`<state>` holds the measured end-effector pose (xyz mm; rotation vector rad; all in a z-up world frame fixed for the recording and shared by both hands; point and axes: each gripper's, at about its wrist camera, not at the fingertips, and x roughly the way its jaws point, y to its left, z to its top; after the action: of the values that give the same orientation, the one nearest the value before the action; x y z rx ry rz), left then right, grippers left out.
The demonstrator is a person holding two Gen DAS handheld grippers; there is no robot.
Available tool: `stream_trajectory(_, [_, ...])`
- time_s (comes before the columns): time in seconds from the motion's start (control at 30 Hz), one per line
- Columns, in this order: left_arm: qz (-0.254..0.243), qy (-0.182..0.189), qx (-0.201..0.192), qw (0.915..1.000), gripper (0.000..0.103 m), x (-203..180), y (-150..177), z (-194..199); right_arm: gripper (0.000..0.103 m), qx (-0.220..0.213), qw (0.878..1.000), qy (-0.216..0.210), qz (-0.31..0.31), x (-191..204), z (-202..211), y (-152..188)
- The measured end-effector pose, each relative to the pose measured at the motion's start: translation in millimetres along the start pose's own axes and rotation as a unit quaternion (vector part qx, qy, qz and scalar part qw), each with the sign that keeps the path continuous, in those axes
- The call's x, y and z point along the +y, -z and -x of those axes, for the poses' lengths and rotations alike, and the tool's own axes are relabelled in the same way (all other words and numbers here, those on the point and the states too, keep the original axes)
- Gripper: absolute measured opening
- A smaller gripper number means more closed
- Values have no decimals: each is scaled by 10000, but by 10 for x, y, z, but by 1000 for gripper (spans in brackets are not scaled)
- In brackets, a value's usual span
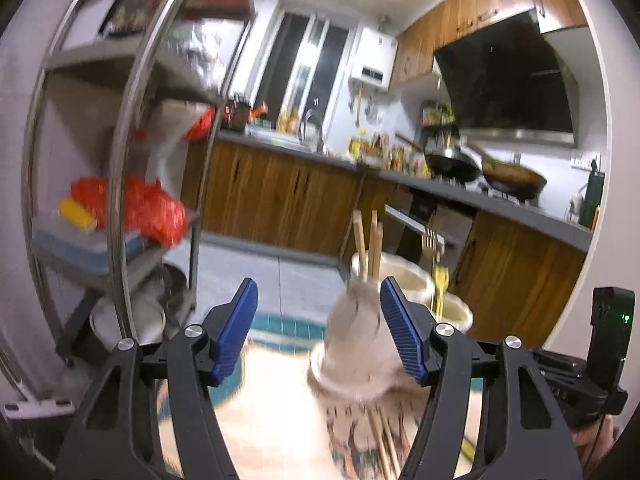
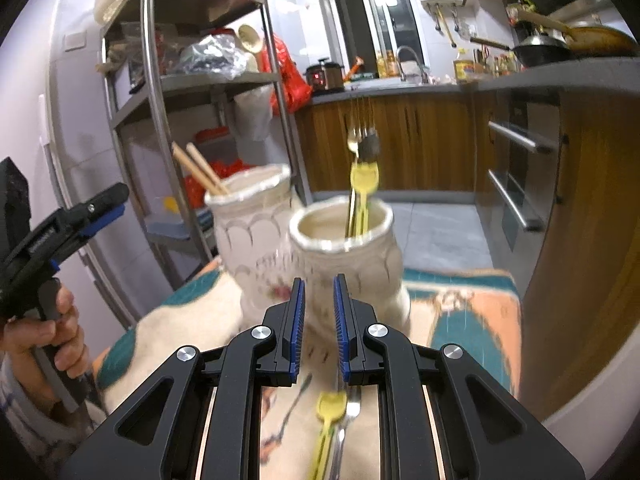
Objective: Organize utensils
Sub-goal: 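Move both open tools back toward the utensils on the table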
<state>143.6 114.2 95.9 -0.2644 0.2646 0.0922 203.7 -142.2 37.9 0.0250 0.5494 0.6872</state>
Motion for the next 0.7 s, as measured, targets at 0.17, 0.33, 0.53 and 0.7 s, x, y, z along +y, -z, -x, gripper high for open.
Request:
stream_trajectory(0.17, [91, 227, 714, 9971, 54, 2, 287, -136, 16, 348, 9993, 52, -99, -52, 32, 225])
stream_trajectory(0.33, [-89, 552, 1378, 9889, 54, -143, 531, -235, 16, 700, 9973, 93, -208, -86, 49, 406])
stream_trajectory(0.53, [-391, 701, 1825, 9799, 48, -294, 766, -293, 16, 930, 9954, 55, -202, -38, 33, 546])
stream_trajectory(0.7, [-675, 723, 2342, 9672, 28, -410, 980, -392, 16, 1144, 9934, 88, -30, 63, -20, 617])
